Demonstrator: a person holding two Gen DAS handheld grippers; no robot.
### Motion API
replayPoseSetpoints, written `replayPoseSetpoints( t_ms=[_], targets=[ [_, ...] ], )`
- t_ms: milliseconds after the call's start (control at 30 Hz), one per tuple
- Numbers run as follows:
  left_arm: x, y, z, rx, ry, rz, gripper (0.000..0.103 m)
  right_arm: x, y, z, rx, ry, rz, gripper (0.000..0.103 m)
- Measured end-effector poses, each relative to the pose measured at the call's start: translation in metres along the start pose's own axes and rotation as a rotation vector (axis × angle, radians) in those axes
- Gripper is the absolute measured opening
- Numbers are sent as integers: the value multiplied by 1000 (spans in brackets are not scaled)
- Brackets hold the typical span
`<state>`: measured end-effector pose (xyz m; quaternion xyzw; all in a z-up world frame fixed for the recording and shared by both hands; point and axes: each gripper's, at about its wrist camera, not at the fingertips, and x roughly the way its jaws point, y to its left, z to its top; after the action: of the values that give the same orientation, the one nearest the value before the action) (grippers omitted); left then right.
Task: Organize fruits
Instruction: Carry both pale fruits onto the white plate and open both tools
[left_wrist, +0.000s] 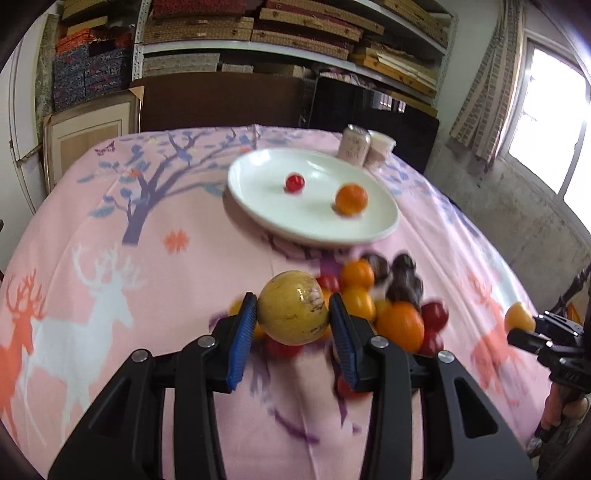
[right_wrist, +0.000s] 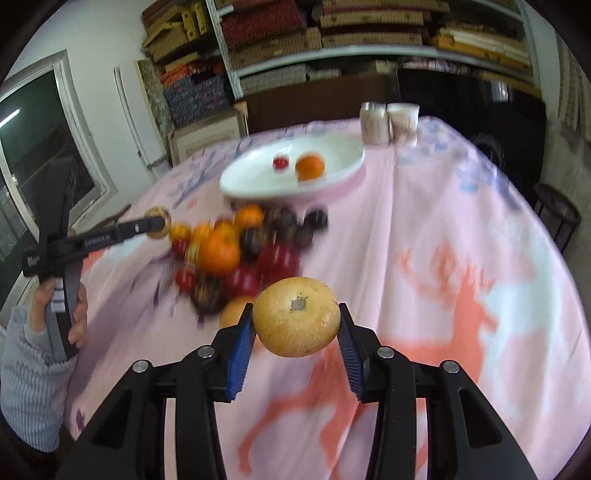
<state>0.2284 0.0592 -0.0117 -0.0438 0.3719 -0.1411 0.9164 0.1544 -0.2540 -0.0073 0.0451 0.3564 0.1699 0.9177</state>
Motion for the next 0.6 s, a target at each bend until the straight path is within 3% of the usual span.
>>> replayPoseSetpoints(
  t_ms=[100, 233, 467, 533, 600],
  targets=[
    [17, -2, 33, -3, -19, 19, 40, 10, -2, 38, 1, -42, -7, 44],
    [52, -7, 67, -5, -9, 22, 40, 54, -4, 96, 28, -47, 9, 44],
    [110, -7, 93, 7, 43, 44, 40, 148, 9, 127, 15, 49, 17, 44],
    [118, -5, 94, 5, 48, 36, 48, 163, 10, 126, 5, 54, 17, 44],
    [123, -6, 93, 20, 53, 32, 62, 170, 10, 124, 2, 54, 15, 45]
  ],
)
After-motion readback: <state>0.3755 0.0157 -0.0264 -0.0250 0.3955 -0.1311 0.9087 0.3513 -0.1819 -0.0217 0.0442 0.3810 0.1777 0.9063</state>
